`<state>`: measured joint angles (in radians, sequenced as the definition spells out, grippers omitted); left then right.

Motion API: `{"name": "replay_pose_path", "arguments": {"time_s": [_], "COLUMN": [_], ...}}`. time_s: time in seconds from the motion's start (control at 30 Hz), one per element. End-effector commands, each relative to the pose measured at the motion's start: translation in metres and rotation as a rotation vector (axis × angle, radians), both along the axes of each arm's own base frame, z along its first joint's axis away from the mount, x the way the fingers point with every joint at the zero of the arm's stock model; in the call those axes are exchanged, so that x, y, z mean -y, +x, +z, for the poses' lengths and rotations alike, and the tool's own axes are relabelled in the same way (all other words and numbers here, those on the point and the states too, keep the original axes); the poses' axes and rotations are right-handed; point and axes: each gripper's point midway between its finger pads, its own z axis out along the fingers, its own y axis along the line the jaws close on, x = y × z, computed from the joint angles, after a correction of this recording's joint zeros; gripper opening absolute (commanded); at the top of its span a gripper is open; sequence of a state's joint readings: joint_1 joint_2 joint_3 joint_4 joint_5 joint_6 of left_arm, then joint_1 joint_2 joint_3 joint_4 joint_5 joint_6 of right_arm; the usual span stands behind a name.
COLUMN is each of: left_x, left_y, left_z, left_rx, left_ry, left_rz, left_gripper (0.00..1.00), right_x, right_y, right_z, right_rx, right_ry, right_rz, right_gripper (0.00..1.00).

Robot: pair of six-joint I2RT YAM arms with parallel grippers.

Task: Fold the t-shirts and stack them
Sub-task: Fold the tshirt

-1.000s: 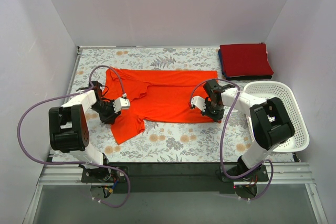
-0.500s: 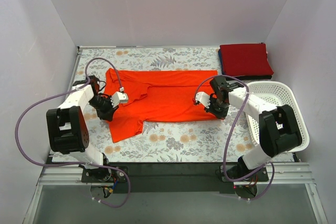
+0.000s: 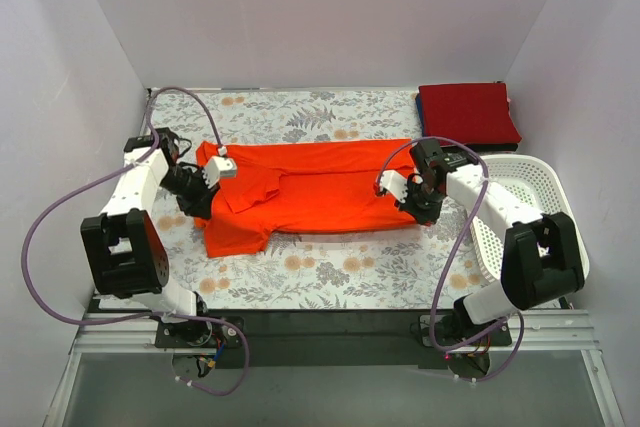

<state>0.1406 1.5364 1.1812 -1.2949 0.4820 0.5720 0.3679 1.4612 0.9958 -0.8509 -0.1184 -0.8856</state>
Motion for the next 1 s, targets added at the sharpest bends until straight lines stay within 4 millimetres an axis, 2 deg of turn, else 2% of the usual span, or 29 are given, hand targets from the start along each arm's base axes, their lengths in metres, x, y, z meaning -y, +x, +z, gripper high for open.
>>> {"name": "replay_pose_path", "arguments": {"time_s": [0.0, 0.03, 0.17, 0.5, 0.6, 0.73, 0.97], "left_x": [0.006, 0.007, 0.005, -0.003, -0.003, -0.001, 0.007], "left_y": [0.027, 0.036, 0.061, 0.118, 0.129, 0.14, 0.162], "left_z": [0.019, 0.025, 0.022, 0.021, 0.021, 0.005, -0.007], "left_rx": [0.025, 0.036, 0.026, 0.038, 0.048, 0.035, 0.058], "left_ry": [-0.068, -0.079, -0.09, -0.08, -0.066, -0.037, 0.006], "left_rz": [0.056, 0.069, 0.113, 0.168, 0.152, 0.12, 0.059], "left_gripper": [0.0, 0.0, 0.0, 0.0, 0.0, 0.0, 0.0], "right_x": [0.003, 0.004, 0.004, 0.004, 0.005, 0.003, 0.006], "right_y": [0.024, 0.029, 0.058, 0.097, 0.107, 0.121, 0.129], "right_z": [0.016, 0.019, 0.026, 0.018, 0.015, 0.016, 0.007], "right_rx": [0.019, 0.019, 0.035, 0.027, 0.025, 0.034, 0.01], "right_ry": [0.025, 0.024, 0.031, -0.01, -0.019, -0.019, -0.026], "right_rz": [0.012, 0.011, 0.022, 0.079, 0.084, 0.085, 0.073], "right_gripper": [0.01, 0.01, 0.01, 0.01, 0.01, 0.01, 0.01]}}
